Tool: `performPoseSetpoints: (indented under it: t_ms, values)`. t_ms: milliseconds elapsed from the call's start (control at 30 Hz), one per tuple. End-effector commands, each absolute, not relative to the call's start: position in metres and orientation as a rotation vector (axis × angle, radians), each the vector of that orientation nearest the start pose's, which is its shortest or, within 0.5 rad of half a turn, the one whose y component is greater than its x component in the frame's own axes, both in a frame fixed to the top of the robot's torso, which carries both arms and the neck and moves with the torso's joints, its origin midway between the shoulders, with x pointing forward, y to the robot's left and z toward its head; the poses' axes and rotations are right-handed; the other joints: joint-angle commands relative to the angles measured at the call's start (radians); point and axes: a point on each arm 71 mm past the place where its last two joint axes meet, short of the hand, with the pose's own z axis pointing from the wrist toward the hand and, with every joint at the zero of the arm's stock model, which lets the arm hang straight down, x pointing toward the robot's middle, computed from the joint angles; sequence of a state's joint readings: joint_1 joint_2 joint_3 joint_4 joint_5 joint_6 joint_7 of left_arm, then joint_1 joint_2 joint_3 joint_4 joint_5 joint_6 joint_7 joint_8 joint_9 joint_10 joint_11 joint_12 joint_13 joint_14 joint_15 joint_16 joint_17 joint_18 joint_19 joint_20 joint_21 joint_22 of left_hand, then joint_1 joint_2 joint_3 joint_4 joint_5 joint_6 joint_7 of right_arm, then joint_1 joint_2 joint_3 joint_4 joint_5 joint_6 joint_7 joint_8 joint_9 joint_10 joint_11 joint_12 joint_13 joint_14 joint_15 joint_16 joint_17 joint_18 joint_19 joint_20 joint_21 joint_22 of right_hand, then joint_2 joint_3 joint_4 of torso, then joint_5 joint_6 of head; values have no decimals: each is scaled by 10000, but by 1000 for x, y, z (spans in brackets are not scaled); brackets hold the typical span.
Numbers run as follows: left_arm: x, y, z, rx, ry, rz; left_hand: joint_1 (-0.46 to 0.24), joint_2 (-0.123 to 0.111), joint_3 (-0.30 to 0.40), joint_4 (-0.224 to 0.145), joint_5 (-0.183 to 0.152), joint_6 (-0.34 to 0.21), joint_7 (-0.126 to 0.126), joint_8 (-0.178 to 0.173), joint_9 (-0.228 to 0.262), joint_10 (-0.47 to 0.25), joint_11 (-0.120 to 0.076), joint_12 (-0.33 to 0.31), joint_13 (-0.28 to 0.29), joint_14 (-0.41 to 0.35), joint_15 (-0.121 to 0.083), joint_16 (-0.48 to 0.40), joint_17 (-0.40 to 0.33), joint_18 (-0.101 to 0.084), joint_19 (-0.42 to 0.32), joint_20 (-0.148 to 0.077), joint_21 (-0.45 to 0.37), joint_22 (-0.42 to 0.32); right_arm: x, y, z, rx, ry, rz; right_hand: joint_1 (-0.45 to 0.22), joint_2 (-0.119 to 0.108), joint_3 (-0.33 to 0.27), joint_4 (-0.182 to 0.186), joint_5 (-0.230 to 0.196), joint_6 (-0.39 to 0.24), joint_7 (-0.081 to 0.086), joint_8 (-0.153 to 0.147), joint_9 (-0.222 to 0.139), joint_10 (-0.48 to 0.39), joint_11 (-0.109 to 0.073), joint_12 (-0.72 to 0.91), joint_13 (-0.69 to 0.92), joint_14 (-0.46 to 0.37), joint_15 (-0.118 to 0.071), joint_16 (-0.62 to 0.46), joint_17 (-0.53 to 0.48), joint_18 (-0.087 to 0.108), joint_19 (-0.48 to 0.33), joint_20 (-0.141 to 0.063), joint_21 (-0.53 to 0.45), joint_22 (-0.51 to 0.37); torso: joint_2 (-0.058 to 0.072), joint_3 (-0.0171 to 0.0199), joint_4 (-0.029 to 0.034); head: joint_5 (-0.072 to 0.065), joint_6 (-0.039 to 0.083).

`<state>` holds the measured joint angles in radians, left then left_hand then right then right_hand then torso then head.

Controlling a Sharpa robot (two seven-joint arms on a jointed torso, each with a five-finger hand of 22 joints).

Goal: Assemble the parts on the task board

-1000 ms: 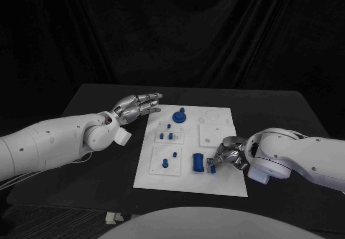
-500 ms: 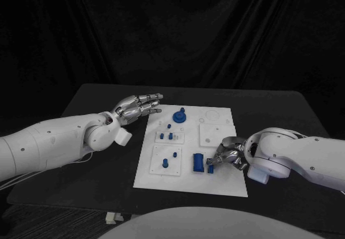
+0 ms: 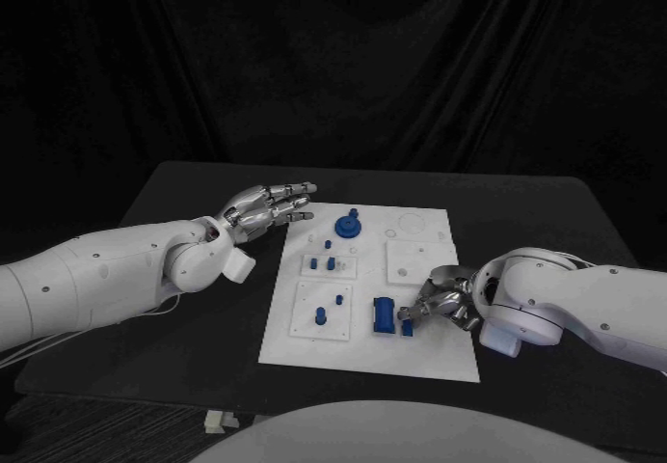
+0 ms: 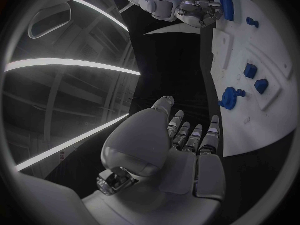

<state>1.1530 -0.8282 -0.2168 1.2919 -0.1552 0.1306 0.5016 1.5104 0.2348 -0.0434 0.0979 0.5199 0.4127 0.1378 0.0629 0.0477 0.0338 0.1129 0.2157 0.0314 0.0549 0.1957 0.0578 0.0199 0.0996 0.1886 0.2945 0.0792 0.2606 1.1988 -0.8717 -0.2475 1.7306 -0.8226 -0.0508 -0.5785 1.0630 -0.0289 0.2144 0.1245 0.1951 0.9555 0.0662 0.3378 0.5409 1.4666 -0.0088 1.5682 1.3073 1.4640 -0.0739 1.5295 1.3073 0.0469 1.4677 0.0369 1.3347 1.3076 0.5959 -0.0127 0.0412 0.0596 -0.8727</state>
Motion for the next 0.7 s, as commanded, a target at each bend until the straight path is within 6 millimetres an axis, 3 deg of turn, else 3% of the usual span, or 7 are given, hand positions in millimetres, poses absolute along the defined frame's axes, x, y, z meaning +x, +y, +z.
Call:
performPoseSetpoints:
  t_ms: [33,233,400,500,700]
  values:
    - [476,250,-266,-9319,17232,-16932,-21,83,65,-2,31,-41,47,24,-3,3,82,-2,-1,-6,46,62,-3,-176,60,-13,-67,-10,388,-185,-281,3968,25318,5080,-158,17,-204,101,-274,41,43,-4,-33,1042,61,26,2635,860,74,-55,1573,89,11,70,-63,1892,-3,1,2,21,1]
    - [475,253,-266,-9350,17209,-16874,-21,85,92,-14,33,-40,52,24,-3,4,88,7,0,-1,53,69,-1,-180,67,-13,-65,-7,387,-193,-273,4441,24369,5527,-344,93,-522,437,-645,142,-3,123,-34,1042,27,26,2635,875,50,-21,1643,82,34,56,-25,1905,5,3,-13,82,1]
    - [475,254,-266,-9369,17198,-16823,-22,81,116,-26,33,-15,55,30,1,9,93,25,3,7,58,79,2,-183,75,-13,-62,-4,384,-202,-263,4716,23620,6058,-632,446,-698,997,-130,160,-52,269,20,1042,-17,26,2635,886,14,5,1692,74,54,22,11,1917,17,7,-13,61,1]
    - [475,255,-266,-9373,17199,-16811,-22,80,120,-29,33,-10,56,31,1,11,95,30,4,8,59,80,2,-184,76,-13,-61,-4,383,-206,-259,4707,23445,6281,-293,408,-675,875,252,132,-81,380,105,1042,-44,26,2635,894,-11,26,1734,67,70,0,46,1928,16,9,-23,36,1]
    - [476,254,-266,-9364,17223,-16842,-22,80,120,-29,33,-10,56,31,1,11,95,30,4,8,59,80,2,-184,76,-13,-61,-4,377,-208,-262,4072,23959,6222,322,236,-724,571,83,44,-114,692,362,1042,-70,26,2635,887,-35,17,1708,69,62,-23,34,1924,-9,2,1,-20,1]
